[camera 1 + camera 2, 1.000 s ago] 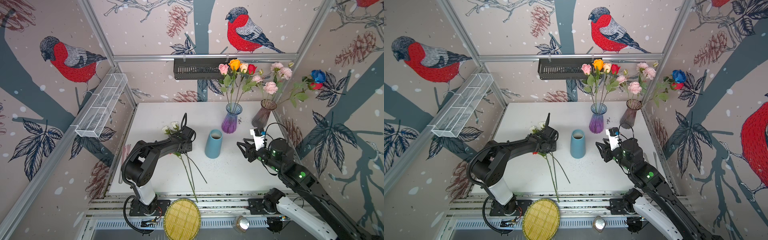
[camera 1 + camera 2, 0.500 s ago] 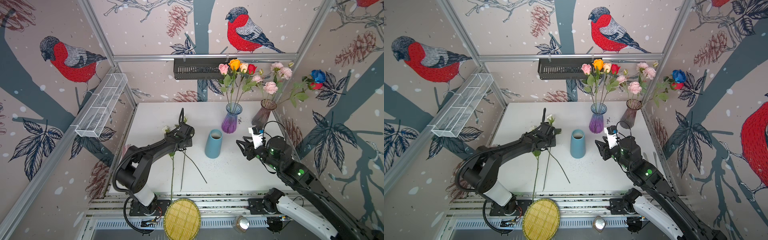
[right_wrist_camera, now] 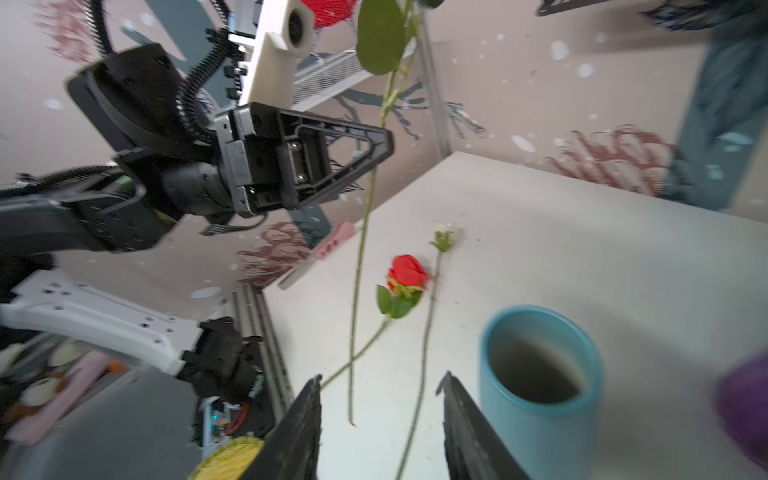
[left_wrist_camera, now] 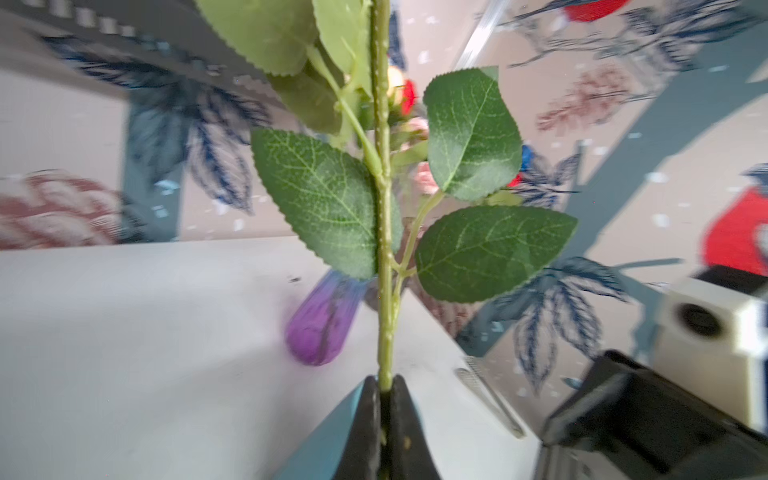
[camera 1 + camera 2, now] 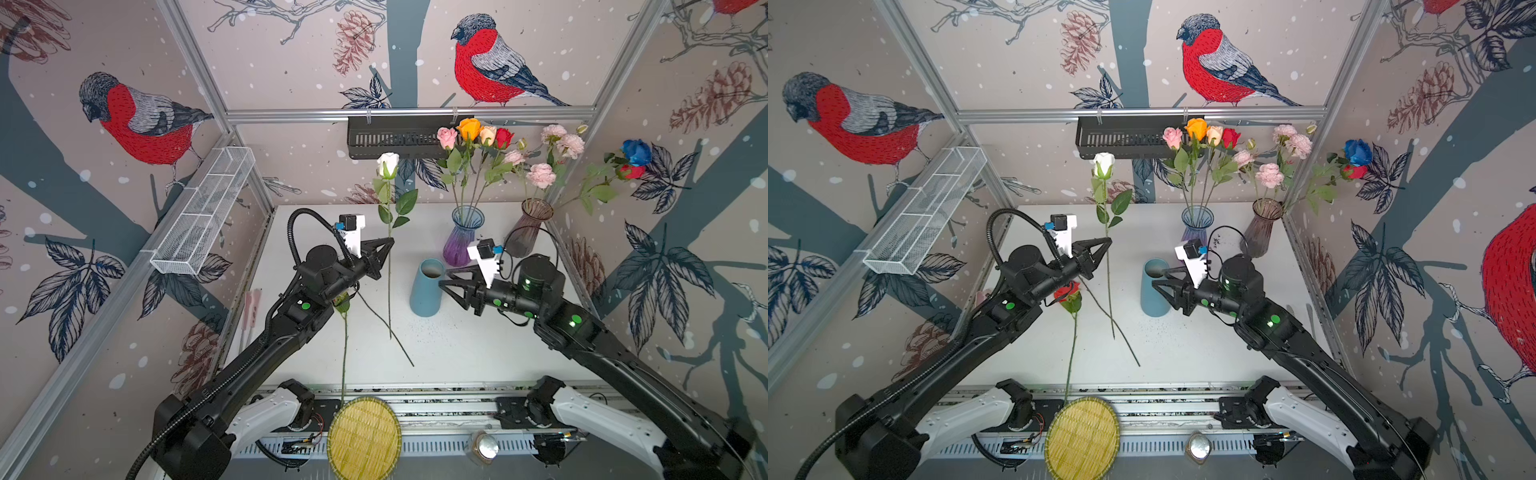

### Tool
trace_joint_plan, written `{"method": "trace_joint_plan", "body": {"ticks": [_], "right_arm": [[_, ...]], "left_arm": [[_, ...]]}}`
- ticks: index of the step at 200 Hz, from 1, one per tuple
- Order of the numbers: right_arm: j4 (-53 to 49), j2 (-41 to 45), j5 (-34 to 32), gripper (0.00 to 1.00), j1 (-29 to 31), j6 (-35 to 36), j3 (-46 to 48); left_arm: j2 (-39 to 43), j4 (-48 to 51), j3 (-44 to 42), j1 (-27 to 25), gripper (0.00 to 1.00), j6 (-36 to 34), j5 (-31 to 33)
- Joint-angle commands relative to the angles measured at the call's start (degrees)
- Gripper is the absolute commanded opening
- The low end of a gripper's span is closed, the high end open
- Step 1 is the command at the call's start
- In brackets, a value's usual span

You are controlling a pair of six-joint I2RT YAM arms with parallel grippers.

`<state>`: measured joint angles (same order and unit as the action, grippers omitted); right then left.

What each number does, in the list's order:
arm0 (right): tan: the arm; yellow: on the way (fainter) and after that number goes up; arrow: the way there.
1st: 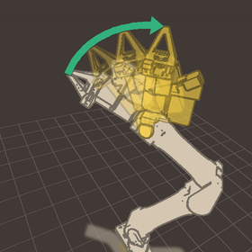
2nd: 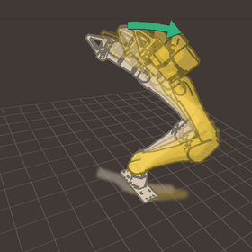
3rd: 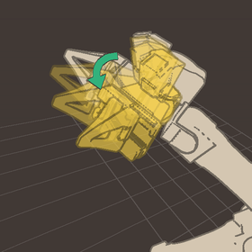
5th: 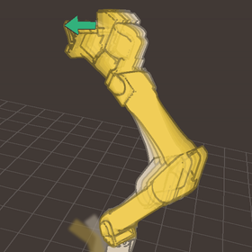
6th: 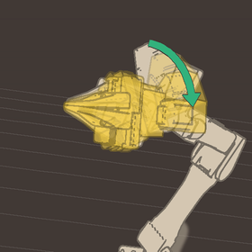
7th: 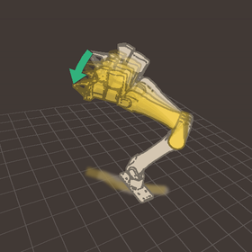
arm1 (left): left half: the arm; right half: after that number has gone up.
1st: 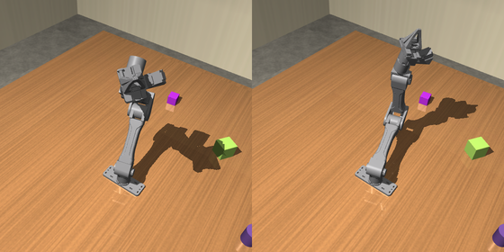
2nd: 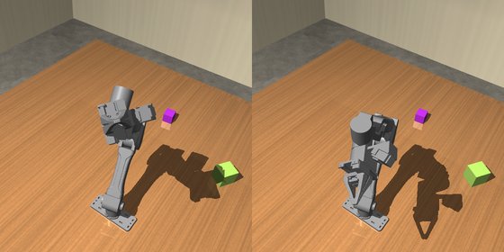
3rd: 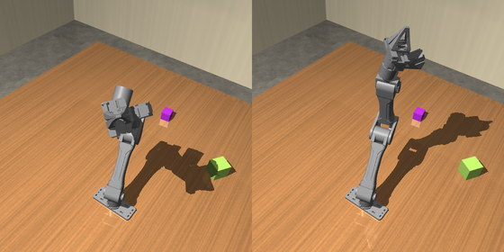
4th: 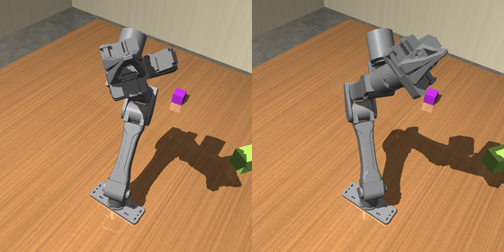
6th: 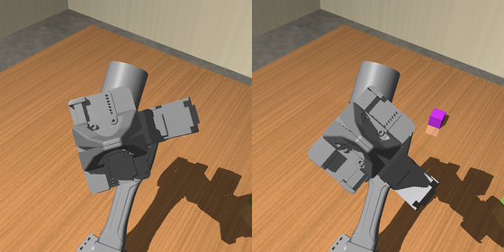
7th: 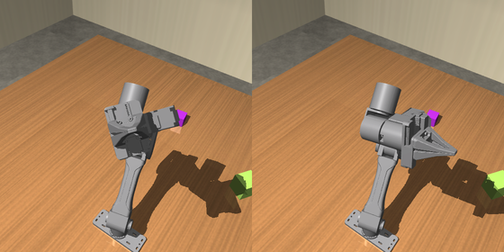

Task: Arrange the flowers into the vase
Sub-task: 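Lift the white rose upright with the left gripper while the right gripper grasps its stem, then carry the white rose toward the teal vase with the right gripper while the left releases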

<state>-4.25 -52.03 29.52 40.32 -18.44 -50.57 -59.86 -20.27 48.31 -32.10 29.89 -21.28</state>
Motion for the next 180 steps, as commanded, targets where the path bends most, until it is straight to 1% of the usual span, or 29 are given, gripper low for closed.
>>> {"method": "trace_joint_plan", "body": {"ticks": [1,32,56,78,102,119,123,135,146,149,159,164,172,180], "right_arm": [[10.78,-4.24,11.37,0.47,1.39,-6.71,-3.39],[10.98,-9.42,11.72,0.46,3.52,-7.06,-7.91],[10.8,-11.26,11.11,0.45,4.89,-6.7,-9.76],[10.67,-12.08,10.71,0.4,5.28,-6.61,-10.51],[11.11,-12.56,10.84,0.31,5.64,-6.79,-11.17],[11.13,-13.0,10.95,0.21,5.88,-6.79,-11.81],[11.11,-13.1,11.03,0.18,5.85,-6.79,-11.96],[10.94,-13.32,10.95,0.06,5.95,-6.58,-12.32],[10.48,-13.35,10.76,0.04,5.94,-5.95,-12.58],[10.29,-13.24,10.55,0.04,5.93,-5.65,-12.68],[8.91,-12.87,9.37,0.03,5.89,-4.65,-13.1],[7.79,-12.67,8.47,0.03,5.72,-3.89,-13.58],[5.32,-12.28,6.8,0.03,5.46,-1.85,-14.83],[2.36,-12.11,4.24,0.02,5.09,0.77,-16.66]], "left_arm": [[-0.86,-15.74,0.19,-1.86,0.0,5.01,-12.79],[-1.18,-15.9,2.4,-5.71,0.0,3.94,-13.36],[-1.2,-16.62,3.23,-6.14,0.0,5.08,-14.92],[-0.54,-16.87,3.03,-6.22,0.0,5.56,-15.4],[-0.49,-17.37,2.8,-6.22,0.0,6.21,-16.58],[-0.56,-18.53,2.11,-6.27,0.0,7.05,-16.71],[-0.69,-19.12,1.85,-6.23,0.0,7.46,-16.74],[-0.87,-20.95,1.28,-6.25,0.0,8.48,-16.88],[-1.21,-21.88,1.15,-6.23,0.0,9.18,-17.32],[-1.3,-21.87,1.17,-6.22,0.06,9.26,-17.37],[-1.27,-21.01,1.26,-6.22,0.38,9.05,-17.48],[-1.09,-20.05,1.26,-6.22,0.5,8.52,-17.15],[-0.44,-17.47,1.26,-6.22,0.6,7.06,-15.9],[0.58,-14.1,1.18,-6.22,0.63,5.48,-13.64]]}}
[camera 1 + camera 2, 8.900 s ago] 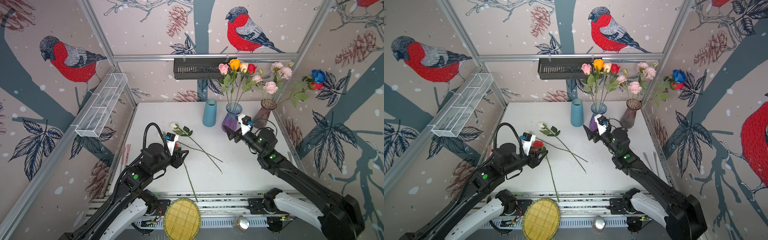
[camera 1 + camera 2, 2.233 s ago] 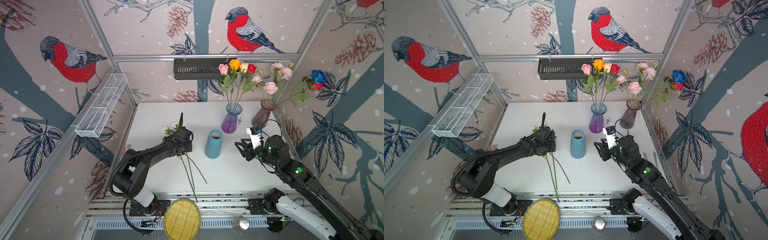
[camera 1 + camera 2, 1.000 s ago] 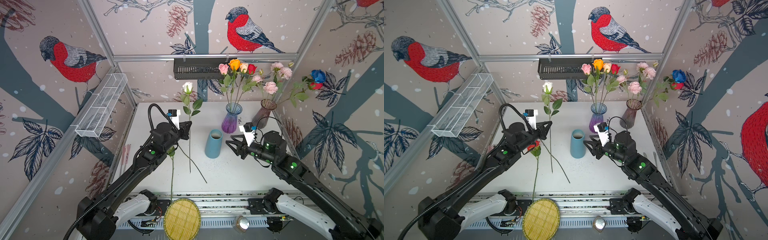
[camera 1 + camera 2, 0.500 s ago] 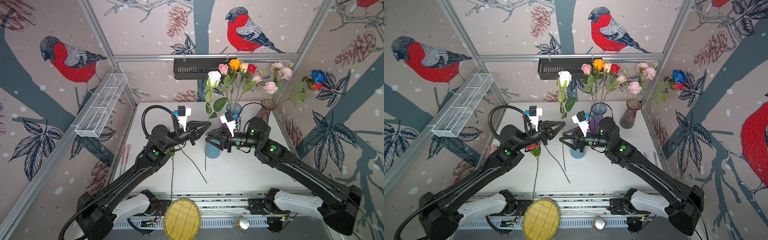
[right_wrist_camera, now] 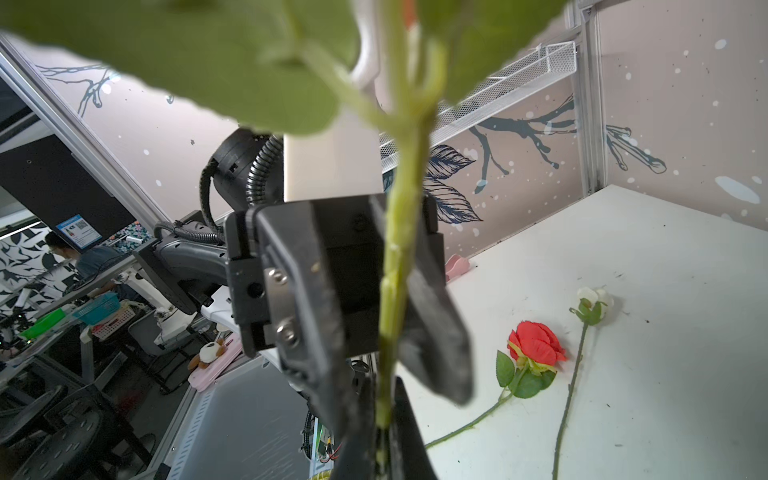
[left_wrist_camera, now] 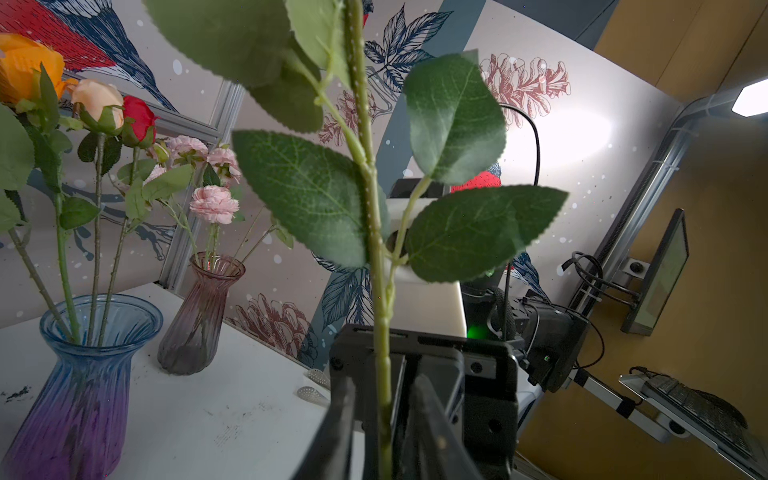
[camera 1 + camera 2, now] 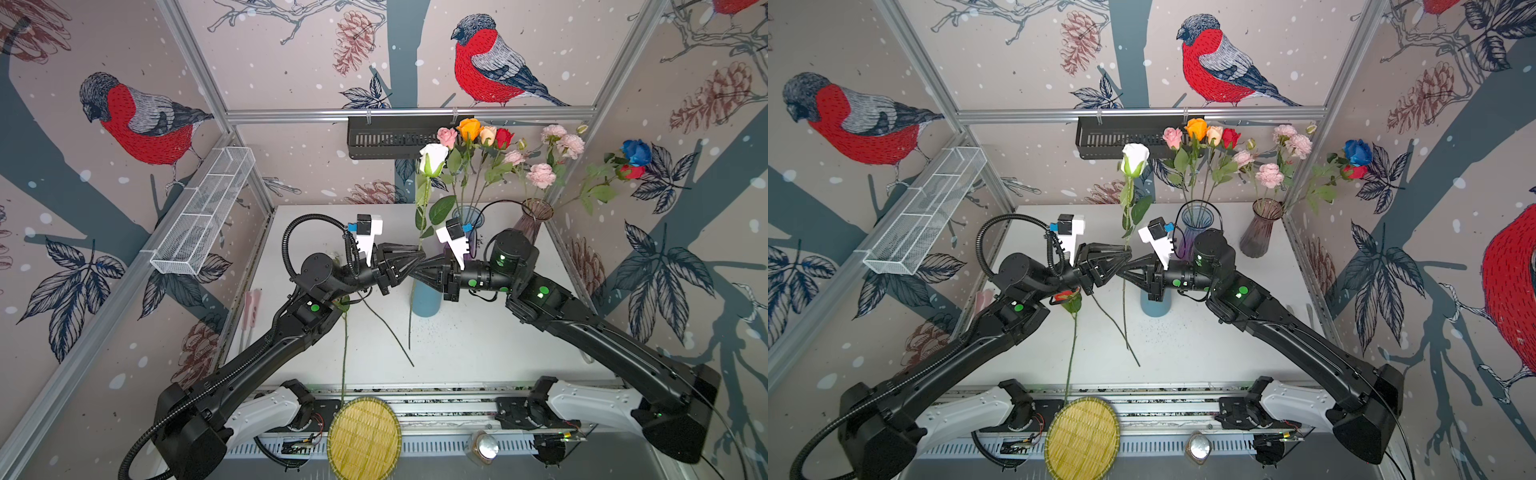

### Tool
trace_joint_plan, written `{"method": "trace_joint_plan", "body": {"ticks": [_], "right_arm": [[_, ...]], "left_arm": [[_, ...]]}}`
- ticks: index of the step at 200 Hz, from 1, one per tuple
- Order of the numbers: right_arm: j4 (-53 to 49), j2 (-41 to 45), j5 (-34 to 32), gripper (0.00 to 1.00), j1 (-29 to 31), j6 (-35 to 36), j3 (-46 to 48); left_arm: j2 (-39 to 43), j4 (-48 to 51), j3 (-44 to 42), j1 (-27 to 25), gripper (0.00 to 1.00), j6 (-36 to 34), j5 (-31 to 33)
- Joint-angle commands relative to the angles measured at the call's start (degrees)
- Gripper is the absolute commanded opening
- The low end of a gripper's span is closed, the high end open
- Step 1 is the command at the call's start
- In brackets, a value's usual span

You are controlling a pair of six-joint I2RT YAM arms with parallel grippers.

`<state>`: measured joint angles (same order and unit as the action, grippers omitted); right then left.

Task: Arrange the flowers into the vase
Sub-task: 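Carry the white rose toward the teal vase with the right gripper while the left releases, then lower the white rose stem into the teal cylinder vase with the right gripper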

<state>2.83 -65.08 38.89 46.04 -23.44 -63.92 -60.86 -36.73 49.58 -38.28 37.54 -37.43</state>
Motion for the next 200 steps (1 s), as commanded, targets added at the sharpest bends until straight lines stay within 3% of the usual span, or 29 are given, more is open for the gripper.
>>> {"method": "trace_joint_plan", "body": {"ticks": [1,31,52,91,128,200], "right_arm": [[-5.01,0.97,-5.32,0.02,-0.71,6.08,-3.57],[-13.4,0.83,-17.42,0.02,-2.06,15.02,-11.9],[-13.74,0.48,-24.92,0.02,-2.87,19.09,-15.69],[-12.25,-1.61,-26.73,0.02,-6.1,20.37,-18.6],[-9.5,-1.8,-26.5,0.02,-6.67,19.88,-17.33],[-5.61,-3.16,-24.42,0.02,-7.37,18.39,-13.8]], "left_arm": [[1.74,2.85,-0.09,-0.04,0.64,-2.36,2.88],[6.39,21.21,-0.14,0.2,0.65,-6.92,21.45],[8.65,30.15,-1.58,2.22,0.65,-6.56,28.78],[13.42,32.21,-9.48,8.16,0.68,-2.24,25.95],[17.34,33.34,-13.61,8.76,0.69,-1.56,27.32],[17.01,33.57,-13.72,8.93,0.69,-1.75,26.53]]}}
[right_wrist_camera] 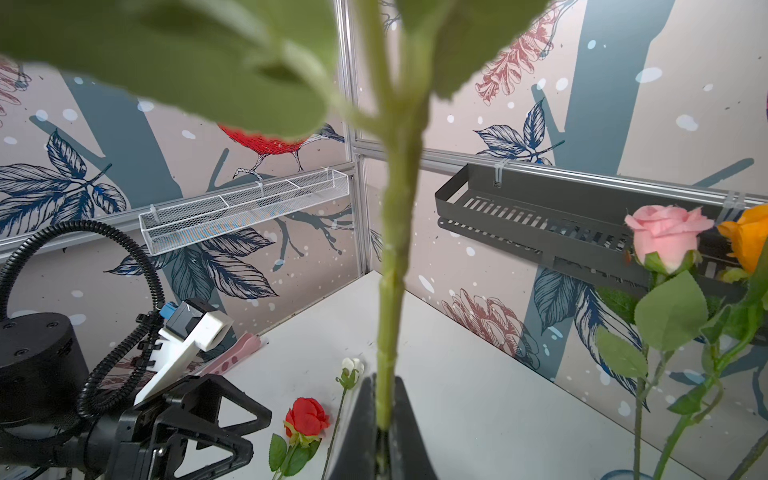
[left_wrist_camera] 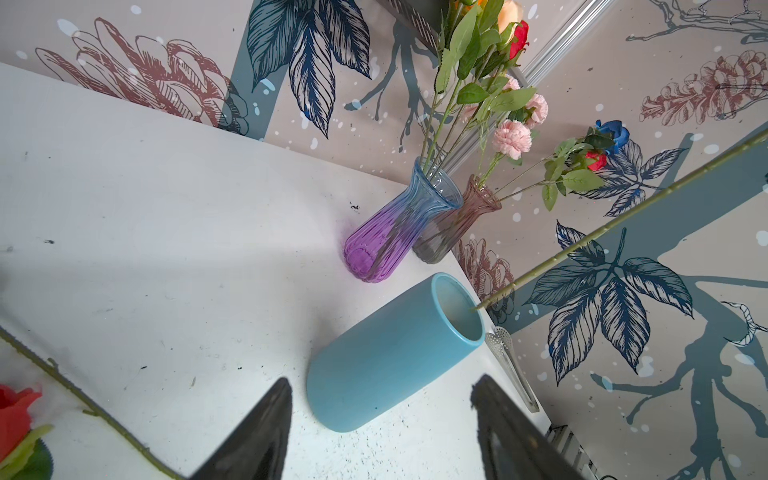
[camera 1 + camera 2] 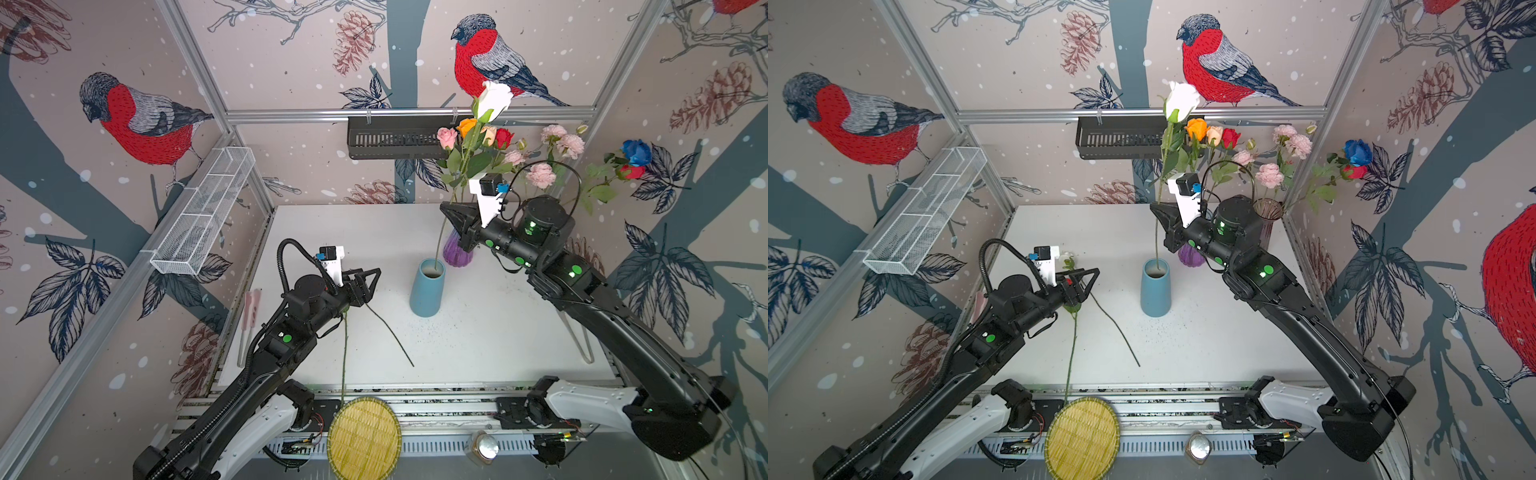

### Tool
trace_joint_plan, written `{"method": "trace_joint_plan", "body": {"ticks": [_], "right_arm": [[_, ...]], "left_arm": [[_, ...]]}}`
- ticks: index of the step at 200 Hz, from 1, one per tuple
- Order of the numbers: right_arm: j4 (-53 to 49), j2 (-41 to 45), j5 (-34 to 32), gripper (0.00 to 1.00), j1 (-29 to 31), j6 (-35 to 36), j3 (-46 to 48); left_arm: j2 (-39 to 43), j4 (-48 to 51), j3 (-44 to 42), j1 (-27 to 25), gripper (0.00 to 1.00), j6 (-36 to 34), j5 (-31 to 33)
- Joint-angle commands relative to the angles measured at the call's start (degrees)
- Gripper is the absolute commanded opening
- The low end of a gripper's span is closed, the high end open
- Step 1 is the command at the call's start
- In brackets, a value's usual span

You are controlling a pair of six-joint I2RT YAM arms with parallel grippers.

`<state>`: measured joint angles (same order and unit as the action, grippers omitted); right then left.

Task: Arrange the flowers into the vase
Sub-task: 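Lower the white rose stem into the teal cylinder vase with the right gripper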

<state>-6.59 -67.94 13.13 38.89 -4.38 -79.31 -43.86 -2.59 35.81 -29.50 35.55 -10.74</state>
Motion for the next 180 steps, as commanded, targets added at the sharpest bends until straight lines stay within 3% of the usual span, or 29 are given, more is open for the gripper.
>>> {"method": "trace_joint_plan", "body": {"ticks": [1,39,52,70,85,115,149,180], "right_arm": [[3.88,-0.28,1.37,0.02,-0.22,-0.69,1.69],[5.89,-0.65,2.79,0.03,-0.73,-1.71,7.55],[5.68,-0.61,3.25,0.08,-1.22,-2.05,9.4],[4.63,-0.36,3.97,0.46,-1.99,-2.74,11.67],[3.22,0.37,4.91,0.59,-2.26,-2.77,13.28],[2.3,4.32,5.16,0.61,-2.61,-3.64,17.51],[0.18,9.33,3.41,0.62,-2.69,-4.14,21.69],[-0.87,14.15,1.85,0.62,-3.08,-4.69,25.64]], "left_arm": [[0.05,-0.53,0.05,0.14,0.69,0.28,-0.16],[0.11,-0.09,0.11,0.19,0.69,0.31,-0.22],[0.02,0.23,0.31,0.14,0.69,0.31,-0.24],[0.04,0.65,0.48,0.2,0.69,0.28,-0.16],[0.09,0.62,0.31,0.16,0.69,0.55,-0.31],[-0.57,1.12,-0.25,0.14,0.69,1.7,-0.57],[-3.1,14.79,0.8,0.42,0.63,3.73,12.35],[-6.87,20.78,-0.99,0.41,0.59,6.15,17.27]]}}
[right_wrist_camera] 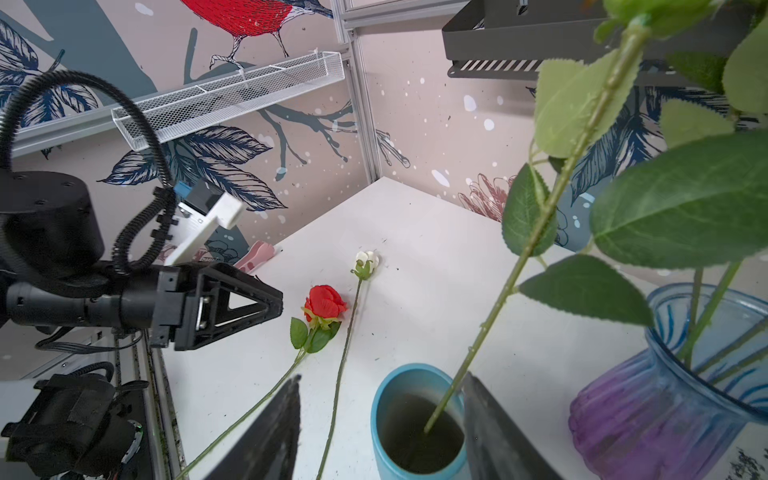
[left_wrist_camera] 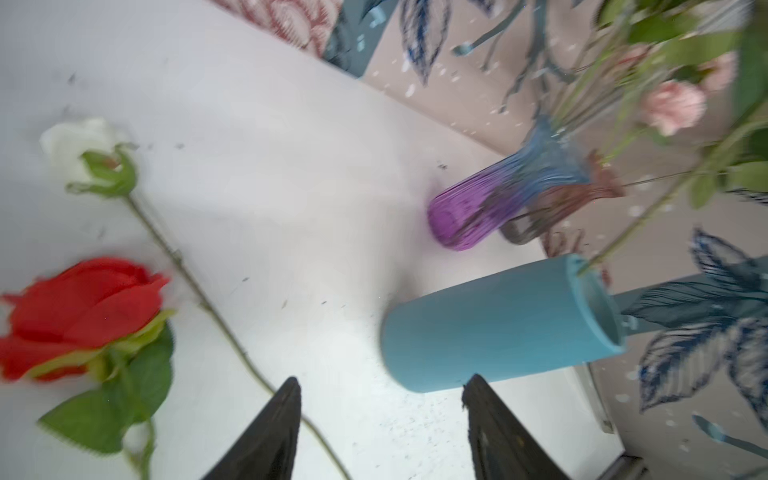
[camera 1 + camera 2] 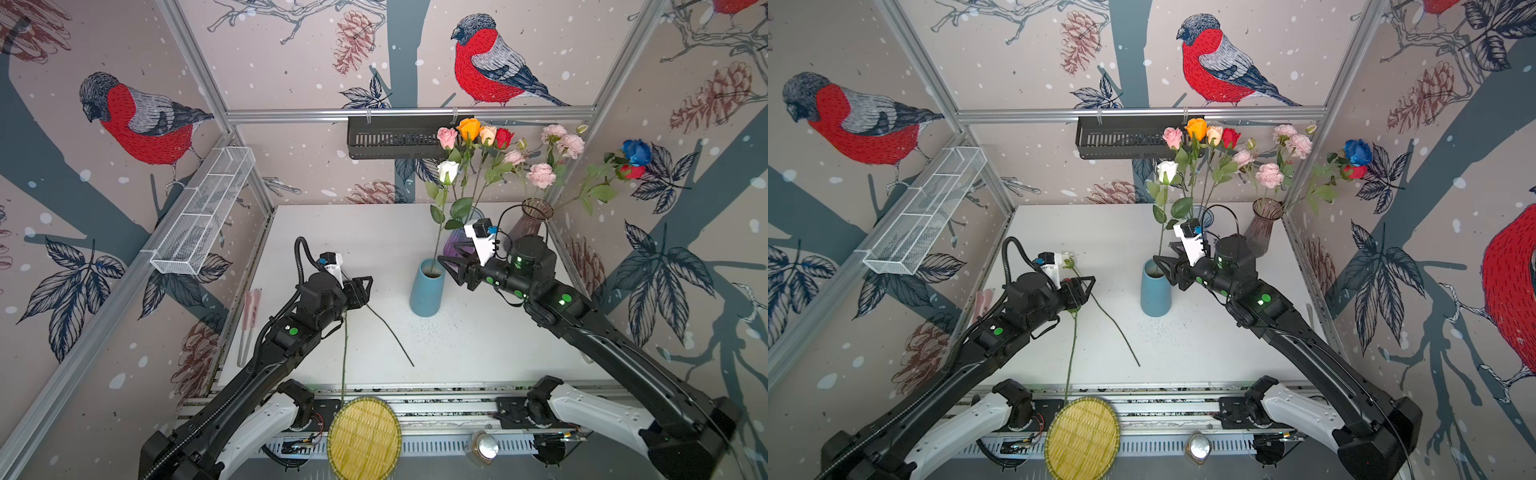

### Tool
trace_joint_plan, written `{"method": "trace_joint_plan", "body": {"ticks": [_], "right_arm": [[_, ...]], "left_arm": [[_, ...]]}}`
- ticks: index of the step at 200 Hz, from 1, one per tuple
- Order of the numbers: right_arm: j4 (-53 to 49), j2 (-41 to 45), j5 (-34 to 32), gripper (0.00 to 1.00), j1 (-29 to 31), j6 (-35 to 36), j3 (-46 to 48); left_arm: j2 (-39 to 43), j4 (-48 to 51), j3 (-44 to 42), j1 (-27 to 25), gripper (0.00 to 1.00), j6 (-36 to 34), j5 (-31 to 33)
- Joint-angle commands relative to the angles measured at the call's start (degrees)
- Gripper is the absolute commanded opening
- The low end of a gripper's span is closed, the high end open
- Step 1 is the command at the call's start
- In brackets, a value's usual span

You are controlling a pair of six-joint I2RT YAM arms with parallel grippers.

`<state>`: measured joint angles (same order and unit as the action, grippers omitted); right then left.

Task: Arrange the flowers into the vase
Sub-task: 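Lower the white rose stem into the teal cylinder vase with the right gripper, then open the right gripper and withdraw while the left gripper grasps the red rose stem, then lift the red rose upright with the left gripper while the right gripper reaches toward it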

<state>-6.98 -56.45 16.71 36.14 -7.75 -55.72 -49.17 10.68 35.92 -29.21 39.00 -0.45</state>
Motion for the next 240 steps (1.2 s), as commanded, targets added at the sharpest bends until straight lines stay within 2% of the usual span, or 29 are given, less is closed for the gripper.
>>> {"method": "trace_joint_plan", "body": {"ticks": [1,24,50,84,96,174,212,240], "right_arm": [[-0.53,2.79,-1.71,0.62,-0.35,-1.36,2.13],[-0.73,5.38,-2.06,0.62,-0.59,-1.47,4.29],[-1.55,7.04,-2.8,0.62,-1.06,-0.79,5.27],[-2.29,8.92,-3.19,0.62,-1.82,-0.08,6.28],[-2.25,9.48,-3.28,0.62,-2.04,0.17,6.83],[-2.33,11.86,-5.74,0.64,-2.22,1.6,8.66],[-2.77,12.66,-6.49,0.64,-2.21,1.77,8.53],[-3.21,12.68,-6.73,0.64,-2.21,1.86,7.94]], "left_arm": [[-1.6,7.6,-1.24,0.12,0.59,2.76,7.14],[-2.29,7.63,-4.12,0.12,0.49,4.35,9.18],[-5.01,7.11,-6.61,0.12,0.47,5.28,10.29],[-8.97,6.75,-8.33,0.13,0.45,7.52,8.72],[-10.11,5.89,-9.34,0.12,0.4,8.24,8.46],[-17.98,3.45,-10.81,0.13,0.38,10.7,7.56],[-21.05,2.91,-9.67,0.12,0.22,9.8,7.06],[-20.1,4.74,-8.41,0.12,0.05,9.7,8.86]]}}
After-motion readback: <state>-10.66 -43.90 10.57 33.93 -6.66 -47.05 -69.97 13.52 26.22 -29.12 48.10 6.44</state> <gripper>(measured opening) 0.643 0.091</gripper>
